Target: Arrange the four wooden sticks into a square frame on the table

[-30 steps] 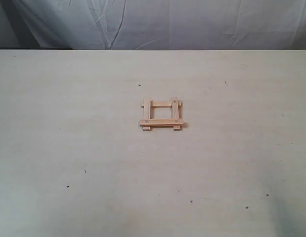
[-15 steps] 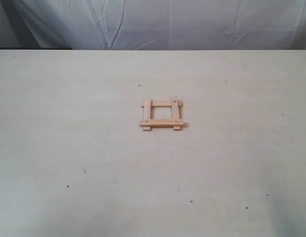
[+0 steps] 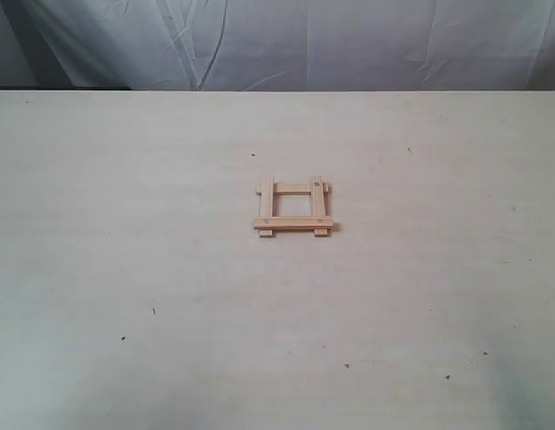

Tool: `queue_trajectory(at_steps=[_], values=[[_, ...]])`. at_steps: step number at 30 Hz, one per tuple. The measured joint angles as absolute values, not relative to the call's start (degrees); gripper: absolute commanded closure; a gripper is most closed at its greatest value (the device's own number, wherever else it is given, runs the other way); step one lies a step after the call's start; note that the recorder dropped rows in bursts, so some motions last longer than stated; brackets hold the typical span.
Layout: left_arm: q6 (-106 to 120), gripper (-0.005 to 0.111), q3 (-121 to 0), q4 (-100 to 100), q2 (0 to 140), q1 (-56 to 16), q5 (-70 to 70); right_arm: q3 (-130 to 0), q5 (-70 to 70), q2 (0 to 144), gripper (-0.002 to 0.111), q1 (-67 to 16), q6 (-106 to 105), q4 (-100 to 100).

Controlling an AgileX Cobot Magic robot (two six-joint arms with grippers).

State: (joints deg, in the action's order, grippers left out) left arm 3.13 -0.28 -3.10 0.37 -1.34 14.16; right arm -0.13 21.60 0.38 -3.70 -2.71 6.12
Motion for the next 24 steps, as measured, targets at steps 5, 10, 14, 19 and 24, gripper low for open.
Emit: queue_trajectory(at_steps=[5,10,14,19,24], values=[[2.36,0.107,-0.28,-3.10,0.37,-1.34,14.16,-0.13,21.60,0.38,0.108,-3.70,-2.71,6.25],[2.36,0.107,-0.28,-2.56,0.37,-1.34,14.16,-0.13,21.60,0.38,0.108,-3.70,-2.71,6.25],[2.25,0.107,-0.28,-1.69,0.37,-1.34,14.16,-0.13,21.60,0.38,0.108,-3.70,-2.71,6.25],[2.25,0.107,-0.28,-1.58,0.37,-1.34,14.16,-0.13,21.60,0.38,0.108,-3.70,-2.71,6.25],[2.25,0.107,-0.28,-1.58,0.37,-1.34,14.16,-0.13,21.60,0.38,0.108,-3.70,-2.71,6.25]])
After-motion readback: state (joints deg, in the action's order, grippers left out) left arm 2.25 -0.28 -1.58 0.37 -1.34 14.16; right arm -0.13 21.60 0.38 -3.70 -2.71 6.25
